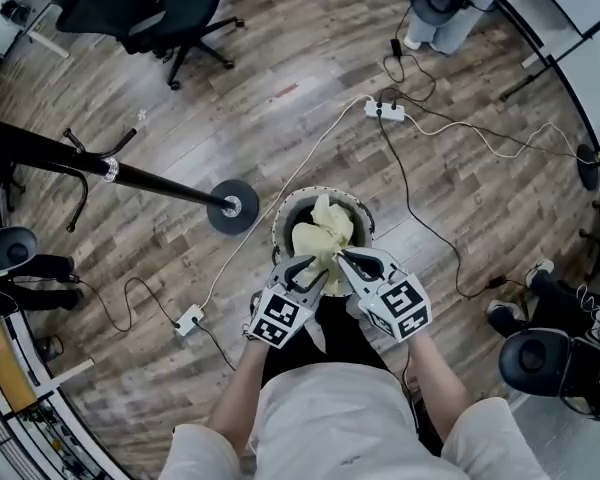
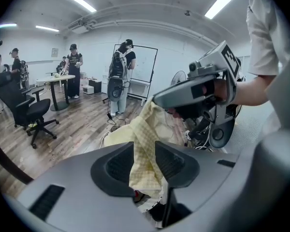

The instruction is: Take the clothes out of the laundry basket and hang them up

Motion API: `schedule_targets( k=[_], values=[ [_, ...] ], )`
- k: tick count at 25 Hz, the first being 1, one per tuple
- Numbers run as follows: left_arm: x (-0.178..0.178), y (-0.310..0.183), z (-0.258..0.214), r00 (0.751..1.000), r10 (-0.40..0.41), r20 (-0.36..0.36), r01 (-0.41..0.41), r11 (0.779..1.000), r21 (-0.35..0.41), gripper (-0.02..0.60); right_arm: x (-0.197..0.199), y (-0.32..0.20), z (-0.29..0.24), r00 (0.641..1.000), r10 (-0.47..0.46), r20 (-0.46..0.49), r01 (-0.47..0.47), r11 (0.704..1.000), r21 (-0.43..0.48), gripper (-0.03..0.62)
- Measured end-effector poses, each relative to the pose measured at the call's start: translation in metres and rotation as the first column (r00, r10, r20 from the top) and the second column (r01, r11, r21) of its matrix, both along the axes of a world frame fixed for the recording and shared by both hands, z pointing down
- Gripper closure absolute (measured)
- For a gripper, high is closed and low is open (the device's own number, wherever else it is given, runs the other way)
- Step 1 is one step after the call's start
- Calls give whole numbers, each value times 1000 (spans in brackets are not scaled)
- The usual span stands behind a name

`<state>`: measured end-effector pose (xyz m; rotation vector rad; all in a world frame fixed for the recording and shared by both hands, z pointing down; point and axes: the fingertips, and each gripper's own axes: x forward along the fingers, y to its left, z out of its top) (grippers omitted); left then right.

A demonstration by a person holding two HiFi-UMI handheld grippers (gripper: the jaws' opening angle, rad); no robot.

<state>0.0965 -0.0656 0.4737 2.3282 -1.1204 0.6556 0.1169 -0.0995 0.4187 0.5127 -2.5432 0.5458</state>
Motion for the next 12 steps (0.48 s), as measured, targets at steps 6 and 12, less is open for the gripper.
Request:
schedule_targets(
  k=[6,12],
  values=[
    [-1,-4,-26,998,-54,-40,56,997,45,423,-7,-6,-42,998,-24,50,20,998,65,576],
    [7,-13,-52,994,-93,-61,100,988,120,448,-5,-10,-75,995,-41,92,29,992,124,576]
  ],
)
